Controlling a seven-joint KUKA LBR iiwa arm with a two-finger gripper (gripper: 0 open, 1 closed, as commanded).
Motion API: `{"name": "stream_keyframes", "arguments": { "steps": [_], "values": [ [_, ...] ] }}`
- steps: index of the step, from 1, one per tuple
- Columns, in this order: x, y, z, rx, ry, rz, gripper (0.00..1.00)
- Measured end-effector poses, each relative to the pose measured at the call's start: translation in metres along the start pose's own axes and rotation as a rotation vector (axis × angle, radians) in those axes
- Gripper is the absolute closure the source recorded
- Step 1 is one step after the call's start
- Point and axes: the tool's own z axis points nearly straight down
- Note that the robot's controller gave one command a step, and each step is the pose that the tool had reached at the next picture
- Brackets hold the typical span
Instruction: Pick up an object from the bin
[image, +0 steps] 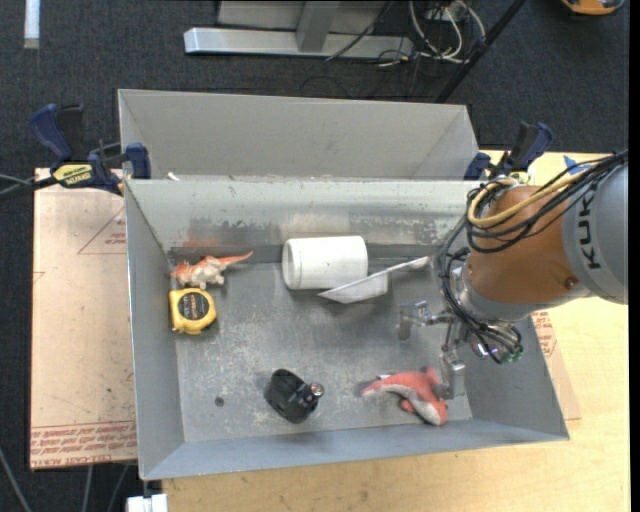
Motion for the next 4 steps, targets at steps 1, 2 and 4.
{"name": "stream_keyframes", "arguments": {
  "steps": [1, 2, 4],
  "values": [
    [0.004, -0.001, 0.01, 0.0, 0.002, 0.1, 0.0],
    [0.027, 0.024, 0.018, 0.006, -0.009, -0.444, 1.0],
    [0.029, 0.023, -0.096, 0.007, -0.012, -0.526, 1.0]
  ]
}}
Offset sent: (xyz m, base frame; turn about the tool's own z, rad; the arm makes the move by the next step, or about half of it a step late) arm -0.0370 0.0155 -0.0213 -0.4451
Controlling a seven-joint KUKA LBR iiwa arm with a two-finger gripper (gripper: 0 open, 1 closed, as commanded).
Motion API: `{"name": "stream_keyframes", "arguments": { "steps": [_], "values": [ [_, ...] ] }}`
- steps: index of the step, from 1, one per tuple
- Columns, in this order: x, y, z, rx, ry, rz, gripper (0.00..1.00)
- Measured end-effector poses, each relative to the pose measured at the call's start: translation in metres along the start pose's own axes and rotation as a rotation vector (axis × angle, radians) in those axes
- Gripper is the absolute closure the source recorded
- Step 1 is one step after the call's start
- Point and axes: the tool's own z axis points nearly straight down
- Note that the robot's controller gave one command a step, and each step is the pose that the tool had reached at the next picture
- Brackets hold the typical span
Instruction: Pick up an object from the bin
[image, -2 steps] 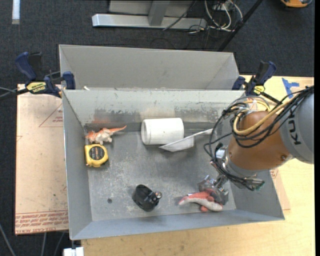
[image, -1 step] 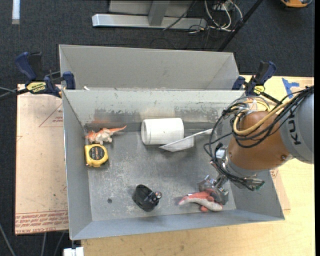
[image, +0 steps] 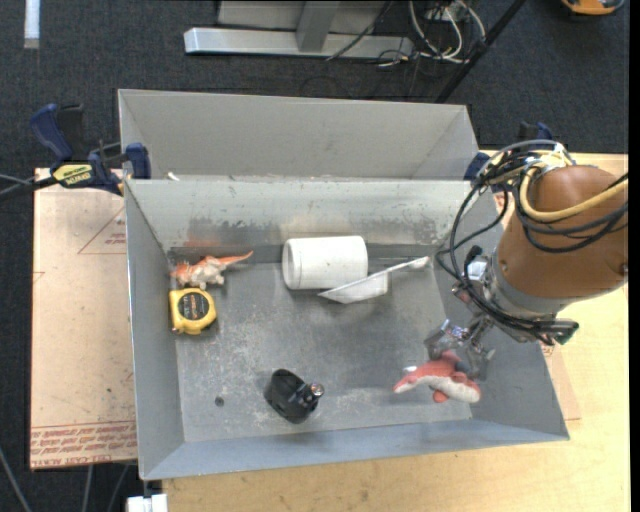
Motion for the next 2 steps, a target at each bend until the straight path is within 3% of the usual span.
{"name": "stream_keyframes", "arguments": {
  "steps": [1, 2],
  "values": [
    [0.0, 0.0, 0.0, 0.0, 0.0, 0.0, 1.0],
    [-0.004, -0.005, 0.051, 0.005, -0.004, -0.01, 1.0]
  ]
}}
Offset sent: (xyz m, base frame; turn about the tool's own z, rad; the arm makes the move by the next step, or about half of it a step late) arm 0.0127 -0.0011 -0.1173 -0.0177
